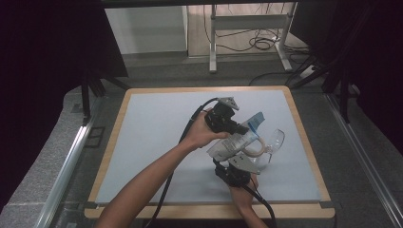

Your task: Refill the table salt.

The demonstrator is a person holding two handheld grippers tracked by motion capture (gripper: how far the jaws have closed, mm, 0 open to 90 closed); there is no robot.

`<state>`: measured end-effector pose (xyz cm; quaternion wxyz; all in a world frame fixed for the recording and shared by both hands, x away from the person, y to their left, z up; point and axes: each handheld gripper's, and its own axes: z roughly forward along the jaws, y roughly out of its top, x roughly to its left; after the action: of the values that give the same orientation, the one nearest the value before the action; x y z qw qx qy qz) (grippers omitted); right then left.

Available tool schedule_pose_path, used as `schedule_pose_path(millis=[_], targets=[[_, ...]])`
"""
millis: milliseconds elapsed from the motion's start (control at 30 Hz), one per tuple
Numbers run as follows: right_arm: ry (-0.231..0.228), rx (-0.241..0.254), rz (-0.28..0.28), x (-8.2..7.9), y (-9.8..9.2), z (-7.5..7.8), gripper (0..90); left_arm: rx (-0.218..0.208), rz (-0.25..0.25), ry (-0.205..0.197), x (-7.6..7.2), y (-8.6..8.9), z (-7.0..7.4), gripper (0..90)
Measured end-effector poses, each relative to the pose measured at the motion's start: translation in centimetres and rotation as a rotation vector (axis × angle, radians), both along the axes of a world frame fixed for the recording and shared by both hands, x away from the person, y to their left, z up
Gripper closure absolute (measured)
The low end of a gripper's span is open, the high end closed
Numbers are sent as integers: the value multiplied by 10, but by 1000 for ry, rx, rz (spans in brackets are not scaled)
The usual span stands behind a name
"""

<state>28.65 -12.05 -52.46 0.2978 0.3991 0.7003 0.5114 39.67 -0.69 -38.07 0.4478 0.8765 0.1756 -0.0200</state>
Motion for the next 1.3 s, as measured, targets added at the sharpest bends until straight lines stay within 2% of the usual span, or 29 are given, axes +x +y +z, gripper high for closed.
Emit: schedule_pose_path(millis=[67, 167, 700, 1000, 1067, 1300], targets=[[-7, -2, -3, 0, 0, 0, 447, 4, -5, 3, 1, -1, 0, 900], [-10, 0, -5, -1, 2, -1, 445, 34, -10, 6, 4, -2, 0, 900], [-9, 19, -25, -2, 2, -2, 444, 85, -38, 29, 14, -14, -1, 900], [-13, 23, -25, -5, 4, 1, 445, 106, -46, 45, 19, -21, -4, 900], [-2, 29, -27, -5, 5, 2, 445, 113, -45, 47, 21, -22, -5, 900], [-5, 27, -36, -5, 5, 5, 445, 113, -55, 58, 22, -27, -5, 900]])
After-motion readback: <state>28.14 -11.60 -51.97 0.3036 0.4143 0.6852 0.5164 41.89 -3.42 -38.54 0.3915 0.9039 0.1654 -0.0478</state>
